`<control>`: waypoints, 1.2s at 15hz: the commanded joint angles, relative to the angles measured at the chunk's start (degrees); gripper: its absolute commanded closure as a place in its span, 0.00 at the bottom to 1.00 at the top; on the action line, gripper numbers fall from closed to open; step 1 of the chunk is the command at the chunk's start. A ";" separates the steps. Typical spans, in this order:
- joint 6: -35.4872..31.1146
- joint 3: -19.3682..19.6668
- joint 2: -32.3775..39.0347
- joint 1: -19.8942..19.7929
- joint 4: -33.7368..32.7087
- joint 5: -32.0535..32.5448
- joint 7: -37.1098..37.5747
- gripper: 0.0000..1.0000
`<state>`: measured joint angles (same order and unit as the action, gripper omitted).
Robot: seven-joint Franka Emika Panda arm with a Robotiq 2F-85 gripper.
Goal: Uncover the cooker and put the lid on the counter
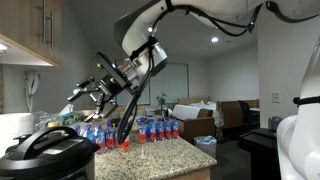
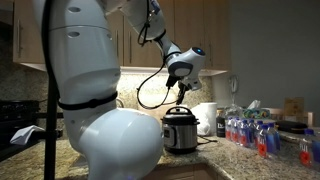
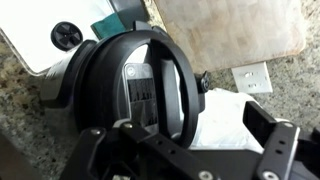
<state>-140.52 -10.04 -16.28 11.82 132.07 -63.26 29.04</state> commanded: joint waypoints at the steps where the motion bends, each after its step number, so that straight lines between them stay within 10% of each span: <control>1: -0.22 -3.25 8.59 1.04 -8.81 -1.16 -2.47 0.00; 14: -4.15 -2.73 20.26 1.82 -16.18 -6.40 -2.77 0.00; 18: -10.79 -3.94 21.72 3.37 -16.23 -5.46 -2.35 0.39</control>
<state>-147.02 -13.05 4.06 14.16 116.44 -67.48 28.55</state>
